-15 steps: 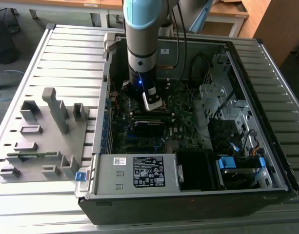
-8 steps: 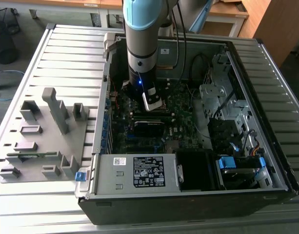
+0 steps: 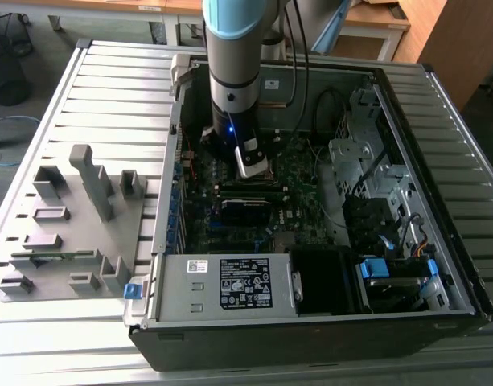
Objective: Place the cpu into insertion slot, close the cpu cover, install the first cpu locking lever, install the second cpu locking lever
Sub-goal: 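Install the second cpu locking lever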
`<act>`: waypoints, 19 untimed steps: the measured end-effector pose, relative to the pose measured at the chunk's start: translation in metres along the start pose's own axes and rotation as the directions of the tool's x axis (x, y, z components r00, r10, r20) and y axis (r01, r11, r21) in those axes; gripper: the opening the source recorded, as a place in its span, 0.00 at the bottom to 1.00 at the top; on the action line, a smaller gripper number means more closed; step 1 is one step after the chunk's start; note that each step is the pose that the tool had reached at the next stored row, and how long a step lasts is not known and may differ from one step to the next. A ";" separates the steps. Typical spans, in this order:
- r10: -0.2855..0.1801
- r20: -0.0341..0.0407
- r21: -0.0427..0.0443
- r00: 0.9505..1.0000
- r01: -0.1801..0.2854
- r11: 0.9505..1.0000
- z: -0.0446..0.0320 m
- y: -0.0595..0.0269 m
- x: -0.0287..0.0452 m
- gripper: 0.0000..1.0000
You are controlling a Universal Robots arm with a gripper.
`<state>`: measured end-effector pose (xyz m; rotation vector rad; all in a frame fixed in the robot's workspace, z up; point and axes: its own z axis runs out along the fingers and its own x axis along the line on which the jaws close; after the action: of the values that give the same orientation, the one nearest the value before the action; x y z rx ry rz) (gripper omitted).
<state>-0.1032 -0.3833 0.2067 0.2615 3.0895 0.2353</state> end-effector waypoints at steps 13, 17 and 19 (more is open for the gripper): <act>0.000 0.000 0.000 1.000 0.000 1.000 -0.0225 0.0058 -0.0077 0.10; 0.001 0.000 0.000 1.000 -0.001 1.000 -0.0215 0.0089 -0.0215 0.10; 0.003 0.000 0.001 1.000 -0.003 1.000 -0.0211 0.0104 -0.0280 0.10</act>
<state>-0.0748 -0.3810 0.2297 0.2655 3.0891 0.2340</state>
